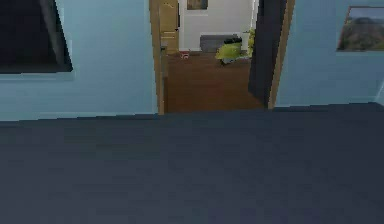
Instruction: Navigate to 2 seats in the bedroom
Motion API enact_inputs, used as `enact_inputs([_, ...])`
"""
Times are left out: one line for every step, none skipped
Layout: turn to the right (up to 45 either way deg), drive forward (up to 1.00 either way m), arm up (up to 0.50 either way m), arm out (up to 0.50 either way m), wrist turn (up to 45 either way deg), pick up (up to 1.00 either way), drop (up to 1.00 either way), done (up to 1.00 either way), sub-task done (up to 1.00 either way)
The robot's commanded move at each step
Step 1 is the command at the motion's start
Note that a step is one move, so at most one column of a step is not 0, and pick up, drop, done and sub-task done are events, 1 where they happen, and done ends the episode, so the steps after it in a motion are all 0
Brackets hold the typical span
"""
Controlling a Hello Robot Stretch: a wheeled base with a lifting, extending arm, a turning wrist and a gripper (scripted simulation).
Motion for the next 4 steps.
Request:
enact_inputs([0.0, 1.00, 0.00, 0.00, 0.0, 0.00, 0.00, 0.00, 0.00])
enact_inputs([0.0, 1.00, 0.00, 0.00, 0.0, 0.00, 0.00, 0.00, 0.00])
enact_inputs([0.0, 1.00, 0.00, 0.00, 0.0, 0.00, 0.00, 0.00, 0.00])
enact_inputs([0.0, 1.00, 0.00, 0.00, 0.0, 0.00, 0.00, 0.00, 0.00])
